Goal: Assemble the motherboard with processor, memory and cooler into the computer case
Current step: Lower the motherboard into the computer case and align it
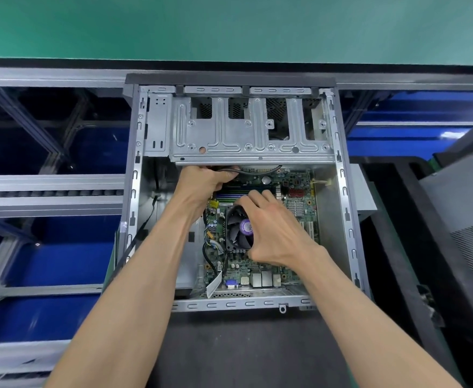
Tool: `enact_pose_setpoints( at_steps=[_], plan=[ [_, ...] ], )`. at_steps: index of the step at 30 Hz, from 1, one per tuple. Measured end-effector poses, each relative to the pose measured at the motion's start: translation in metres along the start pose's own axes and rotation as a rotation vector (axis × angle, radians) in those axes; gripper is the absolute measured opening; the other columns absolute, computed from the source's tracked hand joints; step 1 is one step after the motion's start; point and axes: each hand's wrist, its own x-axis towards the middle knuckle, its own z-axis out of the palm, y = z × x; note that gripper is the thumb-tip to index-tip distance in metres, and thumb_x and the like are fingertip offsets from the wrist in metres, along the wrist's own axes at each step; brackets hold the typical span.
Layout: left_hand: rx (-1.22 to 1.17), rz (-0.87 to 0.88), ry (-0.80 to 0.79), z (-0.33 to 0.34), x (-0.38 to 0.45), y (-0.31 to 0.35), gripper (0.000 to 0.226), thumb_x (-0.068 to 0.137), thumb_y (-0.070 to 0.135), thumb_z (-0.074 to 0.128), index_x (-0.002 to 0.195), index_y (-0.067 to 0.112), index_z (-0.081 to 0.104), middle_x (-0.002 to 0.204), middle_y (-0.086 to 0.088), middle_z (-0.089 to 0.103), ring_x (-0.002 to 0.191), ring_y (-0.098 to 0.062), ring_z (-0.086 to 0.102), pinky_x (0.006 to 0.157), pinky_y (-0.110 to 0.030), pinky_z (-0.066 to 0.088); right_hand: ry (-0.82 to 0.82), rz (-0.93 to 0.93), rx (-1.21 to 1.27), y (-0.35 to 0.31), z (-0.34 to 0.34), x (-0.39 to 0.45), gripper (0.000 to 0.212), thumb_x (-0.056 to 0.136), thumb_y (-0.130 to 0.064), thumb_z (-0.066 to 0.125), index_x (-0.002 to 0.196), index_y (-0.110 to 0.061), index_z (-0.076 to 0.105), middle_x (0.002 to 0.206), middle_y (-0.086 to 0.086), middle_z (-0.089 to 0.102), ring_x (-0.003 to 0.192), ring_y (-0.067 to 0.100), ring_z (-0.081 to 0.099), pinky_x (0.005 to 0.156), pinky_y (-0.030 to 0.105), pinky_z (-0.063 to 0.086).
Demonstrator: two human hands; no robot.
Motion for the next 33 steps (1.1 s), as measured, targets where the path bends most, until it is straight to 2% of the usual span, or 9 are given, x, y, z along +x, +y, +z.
enact_pose_setpoints(
  at_steps=[4, 9, 12, 17, 20, 23, 26, 29, 33],
  plan=[
    [-0.023, -0.017, 0.023, 0.0, 0.003, 0.0, 0.024, 0.075, -0.011, 0.075, 0.083, 0.012, 0.07, 0.071, 0.01, 0.074, 0.063, 0.0, 0.066, 0.052, -0.013, 0.046, -0.016, -0.005, -0.011, 0.001, -0.001, 0.001, 0.075, 0.057, -0.013, 0.072, 0.127, -0.011, 0.046, 0.115, 0.003, 0.048, 0.096, 0.014, 0.027, 0.082, 0.034, 0.045],
    [-0.019, -0.01, 0.026, -0.001, 0.006, -0.003, 0.027, 0.075, -0.009, 0.075, 0.078, 0.017, 0.07, 0.072, 0.01, 0.075, 0.064, 0.0, 0.067, 0.052, -0.013, 0.046, -0.015, -0.018, -0.027, 0.003, 0.0, -0.001, 0.075, 0.058, -0.011, 0.073, 0.129, -0.012, 0.046, 0.119, 0.003, 0.048, 0.1, 0.017, 0.034, 0.081, 0.032, 0.039],
    [-0.024, -0.018, 0.038, 0.0, 0.007, -0.004, 0.021, 0.075, -0.009, 0.076, 0.085, 0.009, 0.07, 0.07, 0.011, 0.074, 0.06, 0.0, 0.064, 0.05, -0.013, 0.045, -0.002, -0.032, -0.064, 0.002, 0.0, 0.0, 0.073, 0.058, -0.016, 0.074, 0.126, -0.012, 0.046, 0.116, 0.003, 0.049, 0.095, 0.015, 0.029, 0.076, 0.03, 0.035],
    [-0.019, -0.04, 0.05, -0.001, 0.011, -0.006, 0.022, 0.075, -0.009, 0.077, 0.088, 0.008, 0.071, 0.071, 0.01, 0.074, 0.061, 0.0, 0.063, 0.051, -0.014, 0.043, -0.007, -0.033, -0.086, 0.003, 0.002, 0.002, 0.074, 0.059, -0.019, 0.075, 0.126, -0.013, 0.046, 0.116, 0.002, 0.049, 0.099, 0.018, 0.038, 0.075, 0.029, 0.037],
    [-0.003, -0.04, 0.045, -0.001, 0.013, -0.007, 0.022, 0.074, -0.007, 0.078, 0.085, 0.012, 0.072, 0.073, 0.01, 0.074, 0.061, 0.0, 0.063, 0.051, -0.013, 0.043, -0.016, -0.024, -0.08, 0.002, 0.002, 0.003, 0.074, 0.058, -0.019, 0.075, 0.127, -0.013, 0.046, 0.115, 0.002, 0.05, 0.101, 0.021, 0.042, 0.075, 0.032, 0.044],
    [0.049, -0.057, 0.053, -0.004, 0.015, -0.008, 0.02, 0.072, 0.0, 0.083, 0.078, 0.017, 0.074, 0.076, 0.01, 0.076, 0.068, -0.001, 0.068, 0.06, -0.017, 0.047, -0.023, -0.019, -0.081, 0.001, 0.001, 0.003, 0.074, 0.058, -0.018, 0.073, 0.126, -0.012, 0.046, 0.115, 0.003, 0.049, 0.102, 0.022, 0.043, 0.077, 0.037, 0.049],
    [0.1, -0.086, 0.061, -0.006, 0.015, -0.008, 0.018, 0.061, 0.014, 0.086, 0.076, 0.017, 0.076, 0.078, 0.005, 0.075, 0.074, -0.013, 0.066, 0.071, -0.027, 0.049, -0.025, -0.012, -0.075, -0.001, 0.002, 0.002, 0.075, 0.058, -0.016, 0.073, 0.128, -0.012, 0.045, 0.118, 0.004, 0.049, 0.105, 0.023, 0.043, 0.085, 0.04, 0.05],
    [0.21, -0.102, 0.092, -0.007, 0.014, -0.006, 0.03, 0.051, 0.032, 0.083, 0.072, 0.016, 0.07, 0.059, 0.008, 0.059, 0.056, -0.009, 0.049, 0.06, -0.026, 0.042, -0.036, -0.022, -0.073, -0.002, 0.004, 0.001, 0.077, 0.058, -0.015, 0.073, 0.129, -0.013, 0.045, 0.121, 0.004, 0.049, 0.109, 0.024, 0.043, 0.088, 0.04, 0.048],
    [0.288, -0.095, 0.074, -0.01, 0.013, -0.004, 0.031, 0.046, 0.035, 0.076, 0.067, 0.015, 0.064, 0.045, 0.017, 0.045, 0.037, -0.001, 0.036, 0.04, -0.012, 0.031, -0.04, -0.021, -0.057, 0.002, 0.005, 0.002, 0.073, 0.057, -0.016, 0.071, 0.126, -0.012, 0.047, 0.116, 0.004, 0.05, 0.101, 0.021, 0.04, 0.076, 0.033, 0.04]
  ],
)
